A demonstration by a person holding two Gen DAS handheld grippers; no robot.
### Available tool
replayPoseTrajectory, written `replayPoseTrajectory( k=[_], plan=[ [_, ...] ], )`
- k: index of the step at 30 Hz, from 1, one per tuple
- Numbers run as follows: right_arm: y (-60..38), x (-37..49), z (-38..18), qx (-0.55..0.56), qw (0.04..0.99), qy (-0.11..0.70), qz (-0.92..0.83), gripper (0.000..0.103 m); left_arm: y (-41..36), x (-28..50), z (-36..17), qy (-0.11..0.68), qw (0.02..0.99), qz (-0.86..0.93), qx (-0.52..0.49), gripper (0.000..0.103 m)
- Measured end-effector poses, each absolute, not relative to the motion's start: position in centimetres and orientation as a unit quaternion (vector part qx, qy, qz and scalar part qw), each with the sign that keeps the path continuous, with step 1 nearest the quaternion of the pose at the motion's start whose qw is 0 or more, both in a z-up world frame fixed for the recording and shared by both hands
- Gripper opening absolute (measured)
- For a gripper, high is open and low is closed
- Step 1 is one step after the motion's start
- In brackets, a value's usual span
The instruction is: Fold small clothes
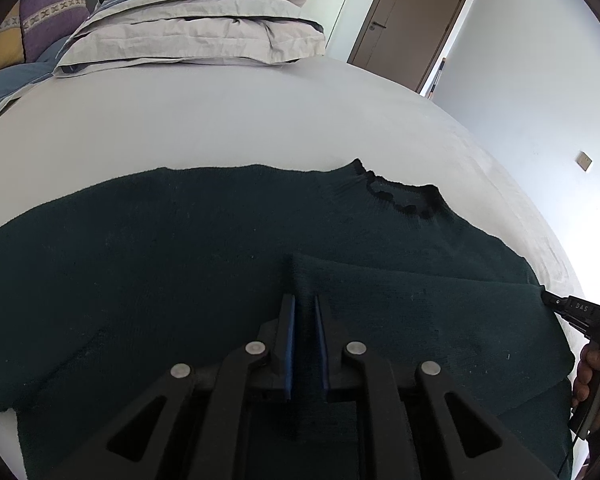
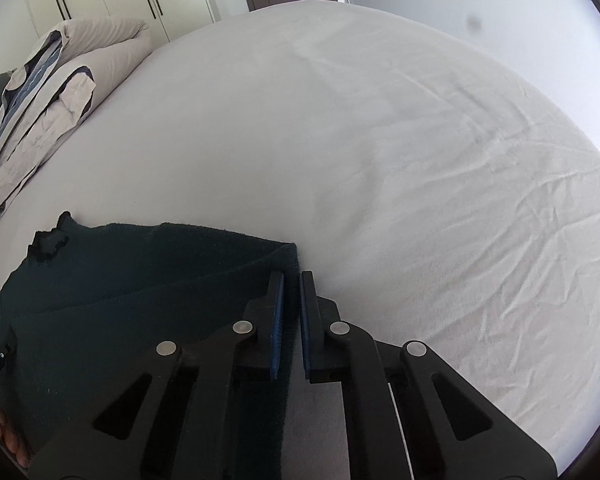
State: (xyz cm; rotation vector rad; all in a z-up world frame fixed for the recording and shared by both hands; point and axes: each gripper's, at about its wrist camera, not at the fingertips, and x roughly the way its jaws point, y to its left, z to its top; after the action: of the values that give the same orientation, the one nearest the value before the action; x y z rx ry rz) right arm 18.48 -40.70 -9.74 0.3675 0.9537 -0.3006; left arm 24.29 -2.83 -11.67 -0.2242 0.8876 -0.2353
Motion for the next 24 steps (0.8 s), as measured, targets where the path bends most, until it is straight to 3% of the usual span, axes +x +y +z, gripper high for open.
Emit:
replayPoseTrajectory(
  k=[2, 5, 9, 14, 22, 24],
  plan=[
    [-41.3, 18.3, -9.8, 0.199, 0.859, 0.451, -0.138, 0.005, -2.8, 24.4, -11.7, 0.428, 0.89, -0.113, -0.109, 0.014],
    [-40.8, 16.6, -7.8, 0.203, 0.861, 0.439, -0.157, 0.015, -2.7, 24.5, -11.8, 0.43, 0.888, -0.116, -0.113, 0.014],
    [-37.2, 12.6, -4.5, 0.188, 0.886, 0.409, -0.108, 0.015, -2.6, 24.5, -12.0, 0.428, 0.889, -0.118, -0.116, 0.014],
    [-34.0, 10.9, -8.5, 0.14, 0.862, 0.48, -0.084, 0.014, -2.7, 24.4, -12.0, 0.427, 0.889, -0.117, -0.116, 0.015],
    [-33.6, 10.1, -8.8, 0.112, 0.875, 0.461, -0.097, 0.014, -2.9, 25.6, -11.5, 0.432, 0.888, -0.11, -0.111, 0.019],
    [-32.7, 9.5, -7.7, 0.124, 0.874, 0.458, -0.103, 0.019, -2.8, 25.3, -11.0, 0.431, 0.889, -0.11, -0.105, 0.022]
  ],
)
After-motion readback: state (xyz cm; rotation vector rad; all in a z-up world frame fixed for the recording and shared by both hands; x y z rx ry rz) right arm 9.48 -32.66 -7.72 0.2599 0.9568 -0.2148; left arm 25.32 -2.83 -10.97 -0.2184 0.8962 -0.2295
